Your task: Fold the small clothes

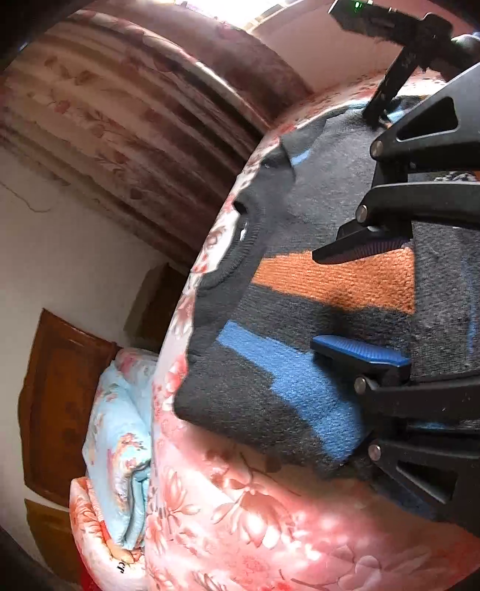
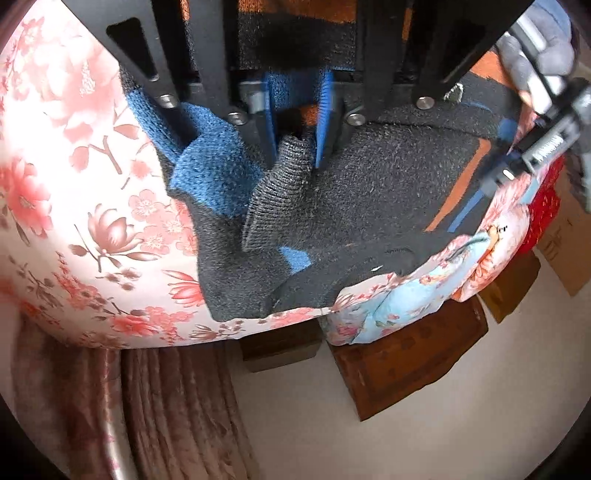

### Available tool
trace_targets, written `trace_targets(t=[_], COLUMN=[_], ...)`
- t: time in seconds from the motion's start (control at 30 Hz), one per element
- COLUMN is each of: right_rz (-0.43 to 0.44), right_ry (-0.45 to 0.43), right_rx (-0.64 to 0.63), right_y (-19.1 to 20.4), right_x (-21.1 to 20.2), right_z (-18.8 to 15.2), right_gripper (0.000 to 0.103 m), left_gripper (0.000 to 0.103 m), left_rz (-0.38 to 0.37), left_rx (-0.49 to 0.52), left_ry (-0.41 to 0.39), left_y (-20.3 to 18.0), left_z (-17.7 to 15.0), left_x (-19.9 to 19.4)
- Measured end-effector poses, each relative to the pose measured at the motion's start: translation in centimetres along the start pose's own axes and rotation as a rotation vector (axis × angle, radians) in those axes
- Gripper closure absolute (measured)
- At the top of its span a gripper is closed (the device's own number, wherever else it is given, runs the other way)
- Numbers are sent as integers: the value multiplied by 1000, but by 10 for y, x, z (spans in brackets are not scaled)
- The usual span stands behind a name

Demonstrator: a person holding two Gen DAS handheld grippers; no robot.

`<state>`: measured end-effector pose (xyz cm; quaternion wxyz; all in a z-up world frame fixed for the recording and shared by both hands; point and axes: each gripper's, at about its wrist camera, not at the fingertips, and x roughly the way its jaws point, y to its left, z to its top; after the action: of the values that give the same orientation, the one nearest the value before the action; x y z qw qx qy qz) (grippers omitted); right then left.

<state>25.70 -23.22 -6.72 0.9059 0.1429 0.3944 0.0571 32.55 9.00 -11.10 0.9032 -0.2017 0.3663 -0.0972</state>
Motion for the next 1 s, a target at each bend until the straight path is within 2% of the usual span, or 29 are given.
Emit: trace_targets(t=[0.03,0.07,0.13,0.2,0.4,0.47,0.67,0.73,0.8,0.9,1.0], right_rz=[-35,-65,-78,-67,-27,-26,7,44,67,22,40], right_ry=[-30,-80,-167,-193,-14,74,92,96,109,122,122], right_rx=[1,-16,-95,-204,-488,-510,-458,-418,-431,-503,-486], right_y=[2,4,23,47,110,113,82,71,75,89,86], right_x=[-8,-19,-35,-38,24,49,46,42,42,45,46], right_z=[2,5,13,18,10,3,7,9,6,-1,1], right_gripper=[57,0,0,0,0,0,0,0,0,0,0], left_gripper=[62,62,62,62,61,61,61,61,61,61,61], left_rz=[-2,0,0,-3,-4,-5,-7,-25,-47,-30,-20], left_rx=[-3,0,1,-1,-2,-2,11,20,13,1,-84], left_ry=[3,3,3,3,2,2,8,2,-16,-11,-19], left_y=[0,0,0,0,0,0,-3,-6,-6,2,26], left_z=[0,0,-1,-1,-1,-1,-1,3,13,38,64], left_x=[0,0,0,-1,-1,-1,-2,-6,-7,3,18])
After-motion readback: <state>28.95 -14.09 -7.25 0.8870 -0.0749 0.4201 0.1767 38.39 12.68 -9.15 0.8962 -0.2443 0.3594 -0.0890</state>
